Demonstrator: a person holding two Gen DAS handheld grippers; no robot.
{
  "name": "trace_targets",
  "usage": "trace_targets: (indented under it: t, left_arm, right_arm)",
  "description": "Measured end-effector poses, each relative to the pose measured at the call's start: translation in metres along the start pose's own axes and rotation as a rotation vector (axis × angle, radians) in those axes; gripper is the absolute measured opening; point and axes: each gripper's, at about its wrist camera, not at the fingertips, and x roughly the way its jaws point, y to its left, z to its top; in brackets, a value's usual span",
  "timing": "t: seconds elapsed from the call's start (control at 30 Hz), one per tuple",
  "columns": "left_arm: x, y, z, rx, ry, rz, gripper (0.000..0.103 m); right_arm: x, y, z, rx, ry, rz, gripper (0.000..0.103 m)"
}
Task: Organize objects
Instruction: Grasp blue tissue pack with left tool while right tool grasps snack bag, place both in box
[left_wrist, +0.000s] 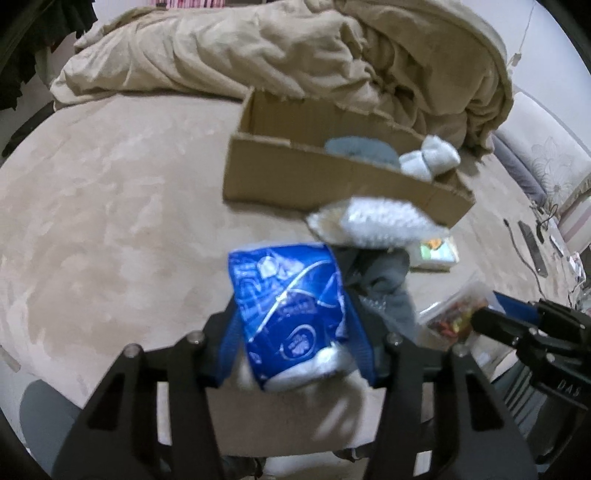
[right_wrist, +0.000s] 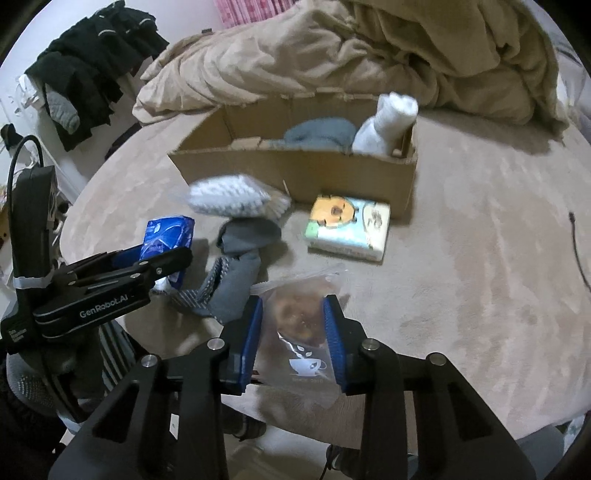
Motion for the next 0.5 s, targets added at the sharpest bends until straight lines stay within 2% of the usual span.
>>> trace_targets:
  t: [0.27, 0.5]
  left_arm:
    - [-0.041, 0.000, 0.024, -0.005, -0.071, -0.027, 0.053]
    - [-0.075, -0.002, 0.050, 0.004, -0.135, -0.044, 0.053]
  right_arm:
    - [-0.032, 0.007, 0.022, -0.018, -0.078, -0.007, 0.035]
    - [-0.070, 0.016, 0.059, -0.047, -0.184, -0.003, 0.035]
